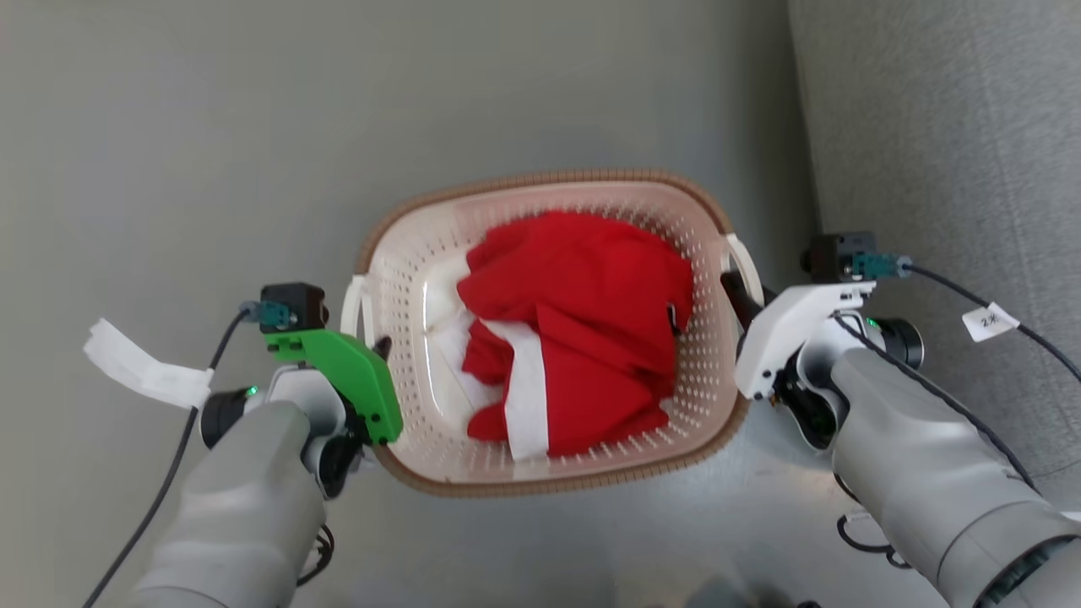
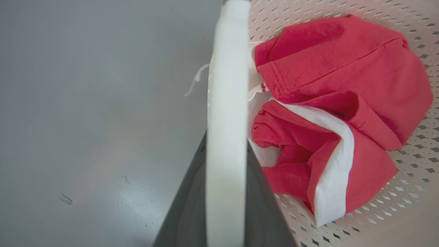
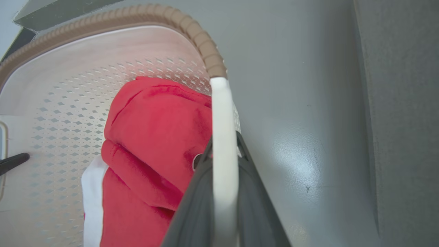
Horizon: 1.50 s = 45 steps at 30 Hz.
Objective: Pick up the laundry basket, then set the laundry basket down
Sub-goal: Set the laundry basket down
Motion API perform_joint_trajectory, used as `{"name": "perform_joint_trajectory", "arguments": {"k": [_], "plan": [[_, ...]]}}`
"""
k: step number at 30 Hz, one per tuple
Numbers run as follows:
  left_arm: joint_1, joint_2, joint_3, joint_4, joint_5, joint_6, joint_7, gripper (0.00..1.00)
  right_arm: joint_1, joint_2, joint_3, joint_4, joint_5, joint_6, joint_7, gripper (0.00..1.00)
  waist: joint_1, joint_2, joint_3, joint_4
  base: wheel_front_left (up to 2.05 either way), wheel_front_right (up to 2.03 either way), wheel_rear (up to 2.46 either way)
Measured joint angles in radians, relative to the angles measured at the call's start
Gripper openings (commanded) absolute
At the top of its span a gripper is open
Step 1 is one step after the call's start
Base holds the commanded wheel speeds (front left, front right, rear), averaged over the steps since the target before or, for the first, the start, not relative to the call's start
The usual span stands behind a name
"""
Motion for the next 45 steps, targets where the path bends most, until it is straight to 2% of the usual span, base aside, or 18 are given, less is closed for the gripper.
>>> {"name": "perform_joint_trajectory", "arguments": {"k": [23,45], "plan": [[-0.09,0.019,-0.022,0.011,0.038,0.0,-0.11,0.0,-0.089,0.012,-0.002,-0.001,0.0,0.0,-0.071,0.0,0.0001,0.0,0.261,0.003,0.0,0.0,0.0],[-0.137,0.019,-0.043,0.035,0.05,0.0,-0.201,0.0,-0.138,0.016,-0.019,0.003,-0.02,0.0,-0.088,0.0,0.0001,0.0,0.379,0.011,0.0,0.0,0.0]]}}
